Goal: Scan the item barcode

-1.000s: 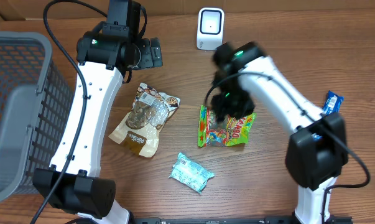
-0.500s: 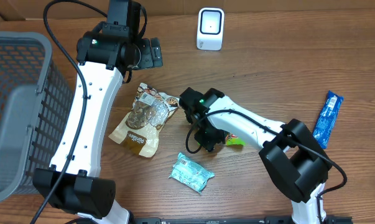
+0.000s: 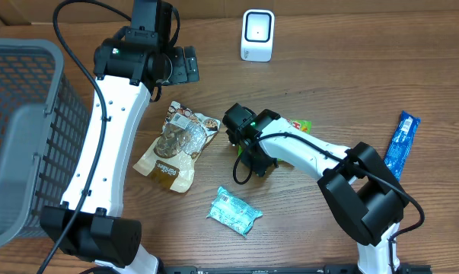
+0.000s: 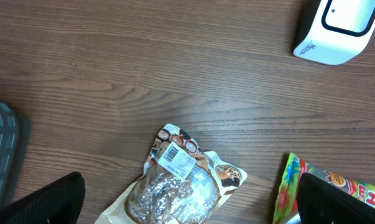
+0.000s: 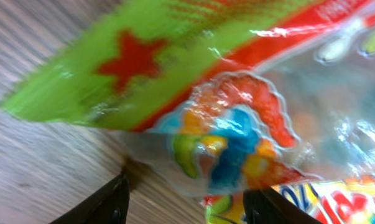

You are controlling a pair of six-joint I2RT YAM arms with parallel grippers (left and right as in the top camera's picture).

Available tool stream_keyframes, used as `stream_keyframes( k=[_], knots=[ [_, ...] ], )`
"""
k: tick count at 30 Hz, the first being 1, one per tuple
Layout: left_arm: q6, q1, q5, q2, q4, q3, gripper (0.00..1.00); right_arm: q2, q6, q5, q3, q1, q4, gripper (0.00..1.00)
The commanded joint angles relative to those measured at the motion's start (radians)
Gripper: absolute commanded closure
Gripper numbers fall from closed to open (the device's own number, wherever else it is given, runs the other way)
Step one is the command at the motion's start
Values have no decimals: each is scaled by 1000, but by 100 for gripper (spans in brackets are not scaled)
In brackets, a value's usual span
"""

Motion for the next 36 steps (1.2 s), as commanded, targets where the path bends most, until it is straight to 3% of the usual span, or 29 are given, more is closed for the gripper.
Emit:
stream_keyframes(
  k=[1, 5, 19, 23, 24, 26, 27, 30, 36],
  knots=[
    [23, 4, -5, -15, 0, 16, 0, -16, -11, 120, 58, -5, -24, 40],
    [23, 4, -6, -15, 1, 16, 0, -39, -56, 126, 85, -3, -9, 30],
    [23, 4, -6, -15, 0, 16, 0, -34, -145, 11, -89, -5, 218, 19],
    [23, 4, -5, -15, 1, 16, 0, -34, -144, -22, -133, -5, 257, 21],
    [23, 4, -6, -15, 0, 16, 0, -34, -143, -22, -135, -5, 254, 24],
    [23, 4, -6, -15, 0, 16, 0, -34, -140, -22, -135, -5, 246, 49],
    [23, 4, -6, -15, 1, 16, 0, -34, -140, -23, -135, -5, 242, 70],
    [23, 4, -6, -14, 0, 16, 1, -34, -91, -21, -131, -3, 240, 96],
    [23, 4, -6, -15, 0, 16, 0, -47, 75, -74, -19, -5, 98, 96]
  ],
)
